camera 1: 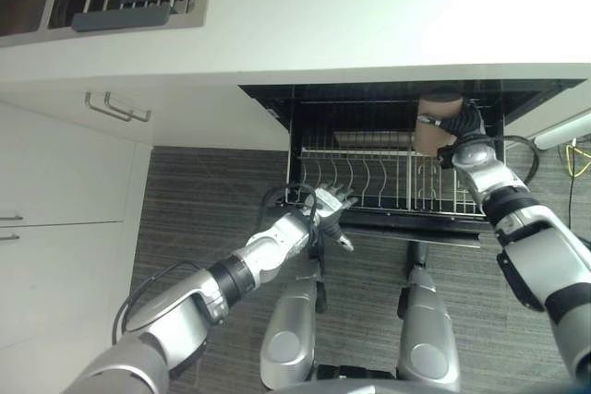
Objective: Place the dishes in the dishwasher.
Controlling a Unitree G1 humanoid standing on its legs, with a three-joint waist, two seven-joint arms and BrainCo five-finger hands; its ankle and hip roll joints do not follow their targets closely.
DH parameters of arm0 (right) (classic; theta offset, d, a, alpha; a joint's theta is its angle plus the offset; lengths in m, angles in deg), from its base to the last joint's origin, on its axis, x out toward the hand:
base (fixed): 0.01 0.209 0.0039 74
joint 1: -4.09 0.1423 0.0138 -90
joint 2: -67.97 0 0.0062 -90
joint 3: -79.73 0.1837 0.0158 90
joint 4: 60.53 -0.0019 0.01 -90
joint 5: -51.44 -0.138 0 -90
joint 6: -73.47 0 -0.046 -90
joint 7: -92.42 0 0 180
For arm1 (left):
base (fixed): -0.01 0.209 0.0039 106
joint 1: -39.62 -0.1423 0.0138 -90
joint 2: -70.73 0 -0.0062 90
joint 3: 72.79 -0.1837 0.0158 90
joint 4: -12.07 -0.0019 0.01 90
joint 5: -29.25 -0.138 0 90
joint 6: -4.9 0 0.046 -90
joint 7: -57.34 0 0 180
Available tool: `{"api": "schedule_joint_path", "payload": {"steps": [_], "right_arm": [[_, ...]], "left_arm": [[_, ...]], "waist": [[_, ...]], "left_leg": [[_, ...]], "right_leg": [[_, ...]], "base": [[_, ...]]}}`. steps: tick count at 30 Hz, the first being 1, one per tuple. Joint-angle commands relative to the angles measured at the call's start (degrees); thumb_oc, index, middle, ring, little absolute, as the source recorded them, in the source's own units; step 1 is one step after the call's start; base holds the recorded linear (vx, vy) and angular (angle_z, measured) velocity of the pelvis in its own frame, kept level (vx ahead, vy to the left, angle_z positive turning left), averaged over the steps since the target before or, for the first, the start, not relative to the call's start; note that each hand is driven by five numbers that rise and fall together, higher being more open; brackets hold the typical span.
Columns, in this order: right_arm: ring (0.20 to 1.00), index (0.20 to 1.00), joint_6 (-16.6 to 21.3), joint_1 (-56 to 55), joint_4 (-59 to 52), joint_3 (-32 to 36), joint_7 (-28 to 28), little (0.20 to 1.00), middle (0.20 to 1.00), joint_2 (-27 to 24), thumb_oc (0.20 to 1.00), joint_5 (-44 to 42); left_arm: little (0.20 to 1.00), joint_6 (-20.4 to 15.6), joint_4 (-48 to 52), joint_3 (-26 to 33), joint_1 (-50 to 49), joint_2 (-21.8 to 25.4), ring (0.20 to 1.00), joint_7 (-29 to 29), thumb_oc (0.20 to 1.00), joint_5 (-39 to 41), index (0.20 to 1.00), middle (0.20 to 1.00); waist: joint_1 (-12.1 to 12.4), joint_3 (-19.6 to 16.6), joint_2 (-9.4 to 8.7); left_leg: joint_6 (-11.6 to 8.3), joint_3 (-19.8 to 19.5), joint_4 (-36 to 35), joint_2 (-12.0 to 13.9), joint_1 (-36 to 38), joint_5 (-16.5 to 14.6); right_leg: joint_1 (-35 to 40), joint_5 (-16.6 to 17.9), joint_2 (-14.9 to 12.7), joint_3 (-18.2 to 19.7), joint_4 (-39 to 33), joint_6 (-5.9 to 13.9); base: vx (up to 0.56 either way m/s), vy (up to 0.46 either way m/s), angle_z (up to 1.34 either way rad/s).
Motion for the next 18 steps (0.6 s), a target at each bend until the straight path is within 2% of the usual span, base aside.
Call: {"api": "schedule_joint_path", "payload": {"steps": [1,3,5,8,12,13,15,16,18], "right_arm": [[1.000,1.000,1.54,4.34,1.66,1.25,-0.21,1.000,1.000,-2.40,1.000,-1.74],[1.000,1.000,2.03,3.47,1.41,1.70,-0.16,1.000,1.000,-1.83,1.000,-3.12],[1.000,1.000,2.63,1.88,0.40,3.01,-0.32,1.000,1.000,-0.86,1.000,-5.57],[1.000,1.000,3.33,-0.08,-2.21,4.94,-0.13,1.000,1.000,-0.32,1.000,-7.13],[1.000,1.000,5.85,-2.35,-6.61,6.36,-0.31,1.000,1.000,0.92,1.000,-9.16],[1.000,1.000,6.68,-4.15,-10.11,6.94,-0.85,1.000,1.000,1.35,1.000,-10.16],[1.000,1.000,7.00,-6.51,-15.16,7.49,-0.94,1.000,1.000,1.96,1.000,-11.25],[1.000,1.000,7.43,-11.25,-24.14,7.71,-0.49,1.000,1.000,2.59,1.000,-13.13],[1.000,1.000,7.74,-15.27,-31.92,7.94,0.19,1.000,1.000,2.83,1.000,-15.02]], "left_arm": [[1.000,5.71,-11.60,-6.71,-11.92,5.96,1.000,1.94,1.000,-1.65,1.000,1.000],[1.000,6.61,-10.95,-6.15,-11.95,6.10,1.000,0.89,1.000,-0.88,1.000,1.000],[1.000,8.54,-8.95,-4.91,-12.23,6.57,1.000,-4.55,1.000,2.31,1.000,1.000],[1.000,10.66,-5.04,-2.55,-12.15,7.98,1.000,-9.54,1.000,6.11,1.000,1.000],[1.000,11.45,-0.75,0.85,-11.49,9.84,1.000,-16.33,1.000,11.82,1.000,1.000],[1.000,11.60,1.63,2.59,-11.40,10.55,1.000,-19.67,1.000,14.91,1.000,1.000],[1.000,11.63,3.97,4.53,-11.22,11.40,1.000,-22.87,1.000,18.66,1.000,1.000],[1.000,10.65,6.76,7.56,-11.52,12.48,1.000,-27.52,1.000,23.08,1.000,1.000],[1.000,9.68,9.08,9.88,-12.20,13.51,1.000,-30.97,1.000,25.57,1.000,1.000]], "waist": [[0.94,-0.47,-2.65],[0.90,-0.47,-2.69],[0.85,-0.47,-2.81],[0.99,-0.47,-2.84],[1.22,-0.47,-3.22],[1.14,-0.47,-3.32],[0.84,-0.47,-3.48],[0.14,-0.47,-3.82],[-0.40,-0.47,-4.12]], "left_leg": [[0.87,3.22,5.02,1.10,-1.86,-4.43],[0.88,3.33,5.08,1.09,-1.76,-4.44],[0.95,3.45,5.19,1.16,-1.60,-4.44],[1.11,3.48,5.22,0.98,-1.97,-4.53],[1.37,3.52,5.38,0.94,-2.73,-4.50],[1.42,3.43,5.47,0.92,-2.69,-4.96],[1.55,3.58,5.51,0.96,-3.21,-4.52],[1.62,3.80,5.63,0.99,-3.36,-4.50],[1.70,3.91,5.72,1.00,-3.50,-4.51]], "right_leg": [[-5.40,-5.30,-5.05,0.63,9.35,2.82],[-5.30,-5.38,-5.02,0.65,9.45,2.76],[-5.18,-5.38,-5.07,0.67,9.62,2.72],[-5.62,-5.31,-5.08,0.72,9.69,2.77],[-6.40,-5.19,-4.89,0.95,10.02,2.72],[-6.36,-5.76,-4.82,1.03,10.33,2.73],[-6.92,-5.21,-4.68,1.30,10.27,2.58],[-7.26,-5.14,-4.55,1.71,10.48,2.51],[-7.55,-5.08,-4.44,2.04,10.60,2.46]], "base": [[0.00,0.000,0.00],[0.00,0.000,0.00],[0.00,0.000,0.00],[0.00,0.000,0.00],[-0.01,-0.031,0.00],[0.00,0.000,0.00],[0.00,0.001,-0.02],[0.02,-0.002,-0.04],[0.01,-0.005,-0.08]]}}
